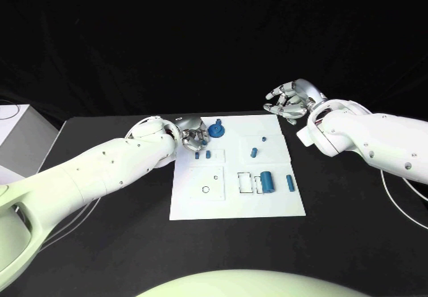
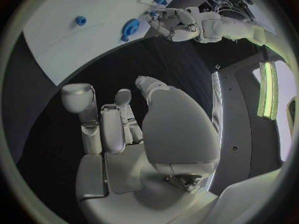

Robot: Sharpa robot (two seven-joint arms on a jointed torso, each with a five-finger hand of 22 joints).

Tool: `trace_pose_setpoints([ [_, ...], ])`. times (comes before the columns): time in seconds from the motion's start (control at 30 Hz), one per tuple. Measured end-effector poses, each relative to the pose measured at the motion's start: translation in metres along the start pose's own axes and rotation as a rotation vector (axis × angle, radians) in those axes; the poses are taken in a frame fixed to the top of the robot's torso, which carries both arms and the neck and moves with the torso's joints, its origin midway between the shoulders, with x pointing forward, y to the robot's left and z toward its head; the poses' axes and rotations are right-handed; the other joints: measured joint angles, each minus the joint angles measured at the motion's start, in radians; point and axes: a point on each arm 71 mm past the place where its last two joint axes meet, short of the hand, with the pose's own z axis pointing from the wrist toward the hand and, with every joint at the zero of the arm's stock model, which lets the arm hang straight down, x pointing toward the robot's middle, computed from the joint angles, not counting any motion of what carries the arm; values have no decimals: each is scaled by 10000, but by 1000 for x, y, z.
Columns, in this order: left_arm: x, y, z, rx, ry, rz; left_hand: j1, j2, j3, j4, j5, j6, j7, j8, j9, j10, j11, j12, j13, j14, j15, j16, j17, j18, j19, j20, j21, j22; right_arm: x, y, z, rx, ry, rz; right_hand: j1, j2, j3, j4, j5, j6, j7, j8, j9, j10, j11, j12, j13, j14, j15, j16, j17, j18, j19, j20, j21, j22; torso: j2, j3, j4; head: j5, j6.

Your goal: Assemble the parts on the task board

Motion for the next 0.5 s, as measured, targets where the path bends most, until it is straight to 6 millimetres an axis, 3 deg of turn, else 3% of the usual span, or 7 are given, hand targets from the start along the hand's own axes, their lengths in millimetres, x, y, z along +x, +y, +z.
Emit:
trace_pose_setpoints([
  [0.5,0,1,-2,-23,21,-5,-21,-21,-1,0,0,1,0,0,-13,-56,19,-48,-16,-91,49,0,-142,-1,-107,36,-94,-100,0,0,0,7,-2,0,-36,-35,29,-29,0,-31,30,41,16,2,1,0,-72,0,0,0,0,0,75,1,-77,-46,-4,4,1,-5,14],
])
